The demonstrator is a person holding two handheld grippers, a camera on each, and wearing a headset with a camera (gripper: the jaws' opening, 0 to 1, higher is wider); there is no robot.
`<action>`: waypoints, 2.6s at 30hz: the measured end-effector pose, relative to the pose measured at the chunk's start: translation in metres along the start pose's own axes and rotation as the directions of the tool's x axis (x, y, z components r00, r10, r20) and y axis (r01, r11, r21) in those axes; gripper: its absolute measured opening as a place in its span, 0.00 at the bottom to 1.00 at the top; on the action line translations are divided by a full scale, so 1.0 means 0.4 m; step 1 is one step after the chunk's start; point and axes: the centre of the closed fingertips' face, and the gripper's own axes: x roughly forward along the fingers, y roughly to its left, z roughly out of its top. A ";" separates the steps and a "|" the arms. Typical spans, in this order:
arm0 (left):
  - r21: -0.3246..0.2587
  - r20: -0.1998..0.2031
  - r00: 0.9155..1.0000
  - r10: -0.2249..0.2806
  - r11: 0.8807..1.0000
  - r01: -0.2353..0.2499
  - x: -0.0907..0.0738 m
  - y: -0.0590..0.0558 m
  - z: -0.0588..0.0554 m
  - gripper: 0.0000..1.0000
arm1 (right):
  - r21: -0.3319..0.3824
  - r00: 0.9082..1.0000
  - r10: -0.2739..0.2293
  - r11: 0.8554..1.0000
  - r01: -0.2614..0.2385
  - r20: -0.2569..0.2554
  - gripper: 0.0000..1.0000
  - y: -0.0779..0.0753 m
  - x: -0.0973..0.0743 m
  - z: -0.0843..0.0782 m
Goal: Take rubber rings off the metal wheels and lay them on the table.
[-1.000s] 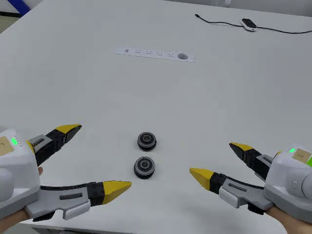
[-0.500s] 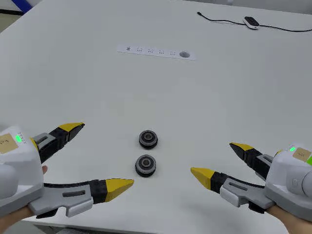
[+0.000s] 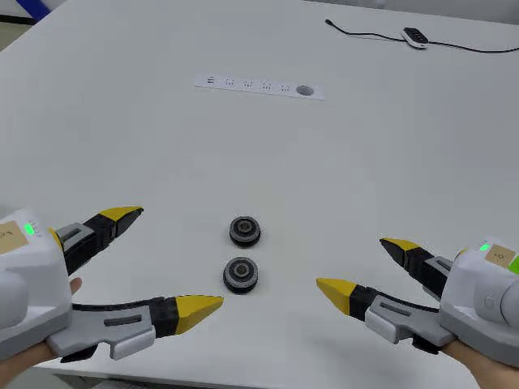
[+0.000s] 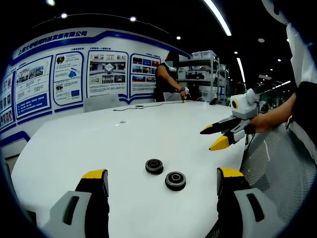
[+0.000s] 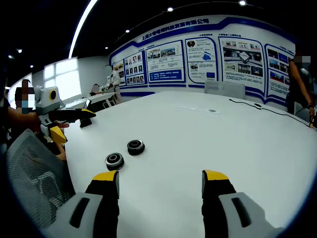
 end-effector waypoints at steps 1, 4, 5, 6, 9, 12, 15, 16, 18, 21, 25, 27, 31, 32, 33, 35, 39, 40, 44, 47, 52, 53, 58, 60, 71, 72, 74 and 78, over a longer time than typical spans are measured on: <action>0.001 -0.001 1.000 -0.003 1.000 0.003 0.002 -0.001 0.000 0.93 | -0.003 1.000 -0.001 1.000 0.001 -0.004 0.69 -0.001 0.000 -0.002; 0.008 -0.007 1.000 -0.014 1.000 0.014 0.008 -0.006 -0.001 0.92 | 0.000 1.000 -0.002 1.000 0.002 -0.007 0.69 -0.003 0.000 -0.005; 0.010 -0.009 1.000 -0.019 1.000 0.019 0.010 -0.009 -0.002 0.92 | 0.005 1.000 -0.003 1.000 0.003 -0.005 0.68 -0.003 -0.001 -0.004; 0.012 -0.011 1.000 -0.022 1.000 0.022 0.012 -0.011 -0.003 0.92 | 0.006 1.000 -0.004 1.000 0.004 -0.006 0.68 -0.004 -0.001 -0.005; 0.017 -0.021 0.999 -0.032 0.999 0.032 0.016 -0.015 -0.007 0.92 | 0.012 1.000 -0.006 1.000 0.006 -0.008 0.68 -0.005 -0.002 -0.006; 0.035 -0.027 0.999 -0.034 0.999 0.034 0.021 -0.018 -0.009 0.91 | 0.020 1.000 -0.004 1.000 0.005 -0.010 0.68 -0.004 -0.002 -0.007; 0.051 -0.037 0.999 -0.034 0.998 0.036 0.026 -0.019 -0.013 0.91 | 0.023 1.000 -0.001 1.000 0.001 -0.011 0.67 -0.003 -0.001 -0.008; 0.052 -0.039 0.999 -0.036 0.998 0.038 0.027 -0.020 -0.013 0.91 | 0.023 1.000 0.000 1.000 0.000 -0.011 0.67 -0.002 -0.001 -0.009; 0.058 -0.044 0.998 -0.039 0.997 0.042 0.031 -0.022 -0.015 0.91 | 0.025 1.000 0.003 1.000 -0.003 -0.013 0.67 -0.001 0.000 -0.010; 0.071 -0.052 0.998 -0.038 0.997 0.041 0.037 -0.022 -0.016 0.90 | 0.026 1.000 0.009 1.000 -0.009 -0.016 0.67 0.003 0.001 -0.012; 0.090 -0.063 0.997 -0.040 0.995 0.045 0.045 -0.023 -0.017 0.88 | 0.022 0.999 0.020 1.000 -0.019 -0.026 0.67 0.007 0.006 -0.019; 0.097 -0.072 0.996 -0.044 0.994 0.051 0.050 -0.022 -0.019 0.88 | 0.023 0.999 0.024 0.999 -0.023 -0.029 0.67 0.009 0.008 -0.020; 0.119 -0.094 0.994 -0.050 0.991 0.062 0.061 -0.023 -0.028 0.86 | 0.021 0.999 0.028 0.999 -0.028 -0.034 0.66 0.011 0.008 -0.022; 0.121 -0.101 0.993 -0.054 0.990 0.066 0.066 -0.022 -0.033 0.86 | 0.025 0.999 0.028 0.999 -0.027 -0.032 0.66 0.011 0.008 -0.022; 0.122 -0.105 0.993 -0.056 0.990 0.069 0.069 -0.022 -0.035 0.85 | 0.027 0.999 0.029 0.999 -0.028 -0.031 0.66 0.011 0.008 -0.021; 0.130 -0.116 0.991 -0.061 0.989 0.076 0.075 -0.024 -0.040 0.84 | 0.031 0.999 0.028 0.999 -0.027 -0.031 0.66 0.010 0.008 -0.022; 0.145 -0.133 0.989 -0.068 0.986 0.087 0.090 -0.025 -0.046 0.81 | 0.037 0.999 0.029 0.999 -0.028 -0.031 0.66 0.009 0.008 -0.022; 0.149 -0.136 0.988 -0.072 0.985 0.092 0.095 -0.026 -0.047 0.80 | 0.039 0.999 0.031 0.999 -0.029 -0.032 0.66 0.010 0.008 -0.022; 0.167 -0.155 0.985 -0.082 0.980 0.108 0.111 -0.028 -0.057 0.74 | 0.040 0.999 0.037 0.999 -0.036 -0.033 0.65 0.014 0.008 -0.022; 0.168 -0.166 0.982 -0.091 0.979 0.119 0.123 -0.028 -0.067 0.73 | 0.046 0.999 0.041 0.998 -0.039 -0.030 0.65 0.015 0.007 -0.021; 0.166 -0.184 0.977 -0.104 0.977 0.135 0.139 -0.030 -0.085 0.67 | 0.056 0.999 0.040 0.998 -0.039 -0.030 0.64 0.012 0.007 -0.021; 0.164 -0.190 0.976 -0.105 0.977 0.137 0.140 -0.030 -0.089 0.66 | 0.057 0.999 0.041 0.998 -0.040 -0.028 0.64 0.013 0.007 -0.021; 0.162 -0.197 0.975 -0.099 0.978 0.132 0.150 -0.026 -0.093 0.58 | 0.067 0.998 0.048 0.997 -0.046 -0.027 0.61 0.016 0.008 -0.021; 0.160 -0.194 0.976 -0.098 0.979 0.130 0.154 -0.025 -0.091 0.54 | 0.071 0.998 0.053 0.996 -0.051 -0.030 0.61 0.018 0.009 -0.023; 0.175 -0.233 0.961 -0.146 0.966 0.190 0.176 -0.052 -0.108 0.41 | 0.103 0.997 0.068 0.993 -0.066 -0.018 0.59 0.025 0.015 -0.022; 0.174 -0.233 0.961 -0.149 0.966 0.192 0.178 -0.053 -0.107 0.40 | 0.104 0.998 0.067 0.992 -0.066 -0.015 0.59 0.025 0.014 -0.020; 0.169 -0.233 0.960 -0.155 0.966 0.197 0.181 -0.057 -0.107 0.38 | 0.106 0.998 0.065 0.992 -0.063 -0.016 0.59 0.023 0.014 -0.021; 0.169 -0.246 0.959 -0.142 0.968 0.186 0.189 -0.053 -0.114 0.32 | 0.125 0.998 0.066 0.990 -0.063 -0.016 0.58 0.023 0.014 -0.023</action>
